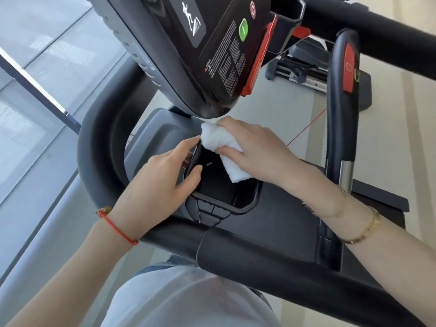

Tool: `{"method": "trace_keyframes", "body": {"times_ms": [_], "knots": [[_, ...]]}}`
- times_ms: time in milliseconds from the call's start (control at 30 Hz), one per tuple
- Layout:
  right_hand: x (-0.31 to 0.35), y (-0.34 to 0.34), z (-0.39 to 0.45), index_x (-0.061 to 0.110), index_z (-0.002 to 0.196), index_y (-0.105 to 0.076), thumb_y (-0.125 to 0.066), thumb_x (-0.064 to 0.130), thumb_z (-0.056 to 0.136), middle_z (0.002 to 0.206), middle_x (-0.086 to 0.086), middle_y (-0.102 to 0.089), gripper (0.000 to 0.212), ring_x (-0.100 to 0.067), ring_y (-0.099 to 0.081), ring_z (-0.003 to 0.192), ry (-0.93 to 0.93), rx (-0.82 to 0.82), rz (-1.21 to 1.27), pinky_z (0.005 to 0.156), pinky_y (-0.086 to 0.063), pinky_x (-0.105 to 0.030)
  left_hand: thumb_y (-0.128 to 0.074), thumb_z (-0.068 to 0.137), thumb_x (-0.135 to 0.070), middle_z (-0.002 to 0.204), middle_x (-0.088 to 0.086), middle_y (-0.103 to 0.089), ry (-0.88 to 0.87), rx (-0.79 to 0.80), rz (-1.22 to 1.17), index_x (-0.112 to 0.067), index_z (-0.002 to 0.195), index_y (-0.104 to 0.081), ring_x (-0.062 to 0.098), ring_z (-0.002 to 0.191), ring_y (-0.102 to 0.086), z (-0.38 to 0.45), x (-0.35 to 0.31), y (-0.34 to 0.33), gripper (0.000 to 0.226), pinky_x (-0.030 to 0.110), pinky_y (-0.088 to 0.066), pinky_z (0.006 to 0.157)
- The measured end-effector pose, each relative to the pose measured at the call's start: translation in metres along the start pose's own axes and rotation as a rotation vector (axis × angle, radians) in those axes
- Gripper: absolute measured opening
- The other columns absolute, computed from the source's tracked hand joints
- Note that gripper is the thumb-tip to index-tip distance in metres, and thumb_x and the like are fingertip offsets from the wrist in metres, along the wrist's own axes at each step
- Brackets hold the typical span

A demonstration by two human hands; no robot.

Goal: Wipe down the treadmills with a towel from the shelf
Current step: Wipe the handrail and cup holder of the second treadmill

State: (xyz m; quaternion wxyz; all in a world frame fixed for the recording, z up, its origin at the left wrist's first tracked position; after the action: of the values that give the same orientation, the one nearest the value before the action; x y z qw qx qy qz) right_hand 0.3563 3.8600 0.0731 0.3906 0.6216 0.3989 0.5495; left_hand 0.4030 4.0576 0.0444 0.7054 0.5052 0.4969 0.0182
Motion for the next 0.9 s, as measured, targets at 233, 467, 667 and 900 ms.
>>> {"method": "trace_keyframes", "body": {"times_ms": [233, 467, 667, 900], "knots": [[-0.037, 0.005, -0.035, 0.034, 0.100, -0.047, -0.055, 0.055, 0.087, 0.088, 0.010, -0.059, 0.026, -0.009, -0.057, 0.080, -0.296, 0.059, 0.292, 0.057, -0.037, -0.027, -0.048, 0.094, -0.043, 0.110, -0.009, -0.069, 0.005, -0.009, -0.008, -0.036, 0.147, -0.037, 0.011, 0.101, -0.065, 0.002, 0.001, -0.001, 0.055, 0.039, -0.054, 0.093], [-0.012, -0.001, 0.009, 0.025, 0.111, -0.051, -0.060, 0.047, 0.088, 0.085, 0.003, -0.058, 0.033, -0.021, -0.052, 0.080, -0.135, 0.031, 0.078, 0.058, -0.033, -0.029, -0.048, 0.093, -0.043, 0.109, -0.008, -0.069, -0.007, -0.002, -0.015, -0.034, 0.147, -0.038, 0.011, 0.102, -0.065, 0.003, 0.001, 0.000, 0.056, 0.038, -0.053, 0.093], [-0.037, -0.002, -0.032, 0.022, 0.093, -0.045, -0.052, 0.054, 0.090, 0.081, 0.004, -0.055, 0.033, -0.010, -0.052, 0.072, -0.296, 0.014, 0.232, 0.054, -0.032, -0.028, -0.046, 0.093, -0.045, 0.116, -0.008, -0.068, 0.001, -0.025, 0.013, -0.038, 0.148, -0.035, 0.012, 0.101, -0.065, 0.001, 0.002, -0.002, 0.056, 0.035, -0.053, 0.093], [-0.013, -0.001, 0.005, 0.022, 0.096, -0.043, -0.058, 0.045, 0.091, 0.074, 0.008, -0.049, 0.028, -0.020, -0.048, 0.073, -0.110, 0.042, 0.075, 0.055, -0.030, -0.027, -0.047, 0.093, -0.043, 0.105, -0.003, -0.071, -0.026, -0.031, 0.021, -0.032, 0.148, -0.038, 0.016, 0.088, -0.067, 0.002, 0.001, -0.002, 0.056, 0.041, -0.055, 0.086]]}}
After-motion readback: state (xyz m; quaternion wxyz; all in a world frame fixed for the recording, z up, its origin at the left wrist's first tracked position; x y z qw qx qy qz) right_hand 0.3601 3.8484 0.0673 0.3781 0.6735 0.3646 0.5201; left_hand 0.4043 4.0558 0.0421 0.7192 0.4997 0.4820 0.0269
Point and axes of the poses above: each hand's wrist, its own z-axis towards the middle knuckle, its own y-axis out of the back of the hand, x = y × z, the point moved 1 cm from there along z, towards the middle knuckle
